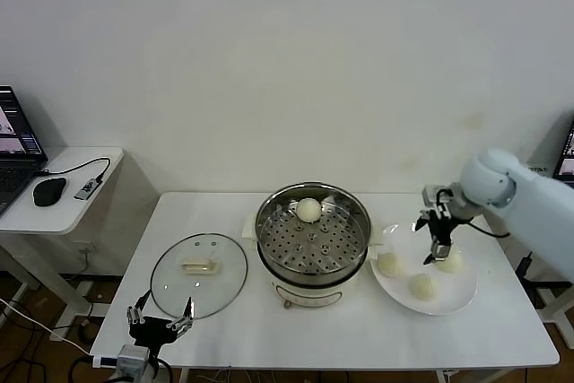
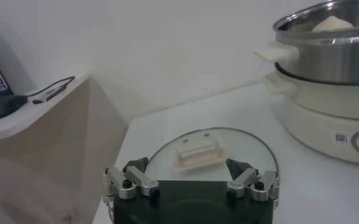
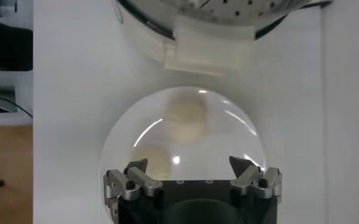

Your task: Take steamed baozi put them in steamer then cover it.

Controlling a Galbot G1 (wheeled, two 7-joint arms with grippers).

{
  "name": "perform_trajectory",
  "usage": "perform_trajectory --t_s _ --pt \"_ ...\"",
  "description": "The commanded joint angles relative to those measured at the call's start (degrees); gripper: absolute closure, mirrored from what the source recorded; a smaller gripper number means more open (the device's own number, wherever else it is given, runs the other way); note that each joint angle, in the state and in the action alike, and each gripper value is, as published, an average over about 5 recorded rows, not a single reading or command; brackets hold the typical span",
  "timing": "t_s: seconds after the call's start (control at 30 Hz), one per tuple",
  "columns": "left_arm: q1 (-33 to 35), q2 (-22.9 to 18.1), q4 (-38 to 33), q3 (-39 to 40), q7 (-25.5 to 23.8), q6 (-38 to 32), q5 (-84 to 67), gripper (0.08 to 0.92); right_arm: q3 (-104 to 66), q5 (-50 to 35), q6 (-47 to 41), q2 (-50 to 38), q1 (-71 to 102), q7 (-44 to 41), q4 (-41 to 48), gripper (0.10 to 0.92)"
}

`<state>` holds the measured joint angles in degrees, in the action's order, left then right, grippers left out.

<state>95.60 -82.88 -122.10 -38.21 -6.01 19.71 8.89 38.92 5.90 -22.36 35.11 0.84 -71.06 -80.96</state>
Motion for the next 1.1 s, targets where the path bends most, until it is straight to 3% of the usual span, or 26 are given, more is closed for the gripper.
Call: perform_trajectory --t_s 0.03,1.1 --pt "-0.1 0.1 1.0 0.0 0.0 -0.1 0.3 0.177 -2.7 2.5 2.5 4.9 6.2 4.2 3.4 0.203" --pt "-1.0 0.1 3.6 -0.1 0.1 -0.2 0.9 0.177 -3.3 7.6 6.2 10.4 8.0 8.0 11.2 0.203"
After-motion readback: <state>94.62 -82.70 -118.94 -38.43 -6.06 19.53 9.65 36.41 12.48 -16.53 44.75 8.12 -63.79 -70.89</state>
